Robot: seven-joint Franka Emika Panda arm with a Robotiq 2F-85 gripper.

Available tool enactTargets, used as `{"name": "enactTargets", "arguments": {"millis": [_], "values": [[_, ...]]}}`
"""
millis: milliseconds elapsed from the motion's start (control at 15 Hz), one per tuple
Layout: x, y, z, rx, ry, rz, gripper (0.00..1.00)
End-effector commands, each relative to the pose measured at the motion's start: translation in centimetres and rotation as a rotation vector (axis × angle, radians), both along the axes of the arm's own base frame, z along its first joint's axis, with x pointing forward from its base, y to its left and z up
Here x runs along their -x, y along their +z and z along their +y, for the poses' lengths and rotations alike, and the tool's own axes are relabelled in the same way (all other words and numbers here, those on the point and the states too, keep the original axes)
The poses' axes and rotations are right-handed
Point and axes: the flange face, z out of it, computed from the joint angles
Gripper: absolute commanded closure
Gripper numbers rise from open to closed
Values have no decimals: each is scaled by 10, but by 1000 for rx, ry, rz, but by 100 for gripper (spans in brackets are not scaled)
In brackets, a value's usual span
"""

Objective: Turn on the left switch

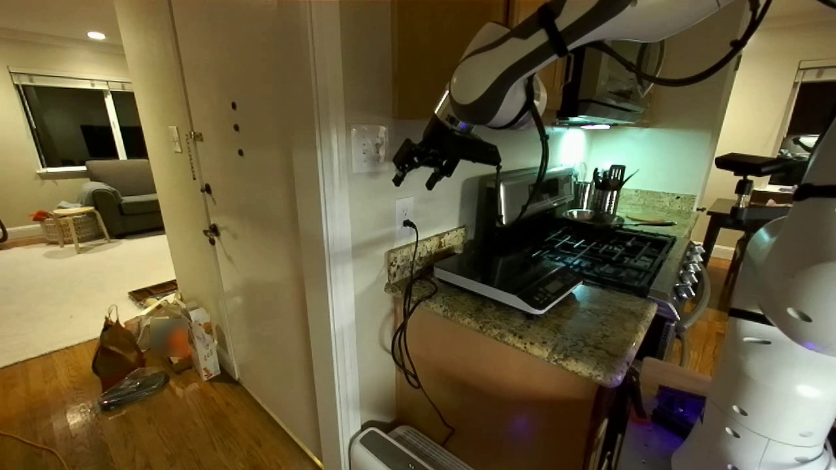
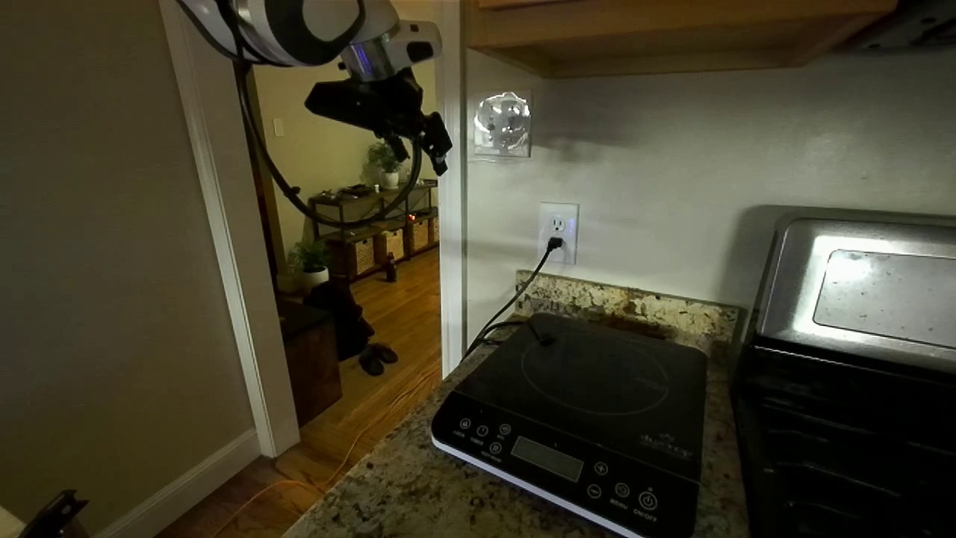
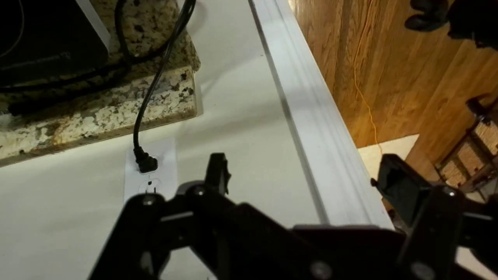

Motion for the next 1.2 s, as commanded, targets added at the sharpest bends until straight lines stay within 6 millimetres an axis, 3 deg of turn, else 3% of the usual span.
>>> {"name": "enactTargets", "arguments": {"millis": [0,800,1000,1133], "values": [[7,7,-8,-108,-155,-48,0],[14,6,-12,-521,-542,-249,0],[16,20,-7,-499,-462,-299,0],[8,13,-7,-494,-476,-270,0]]}}
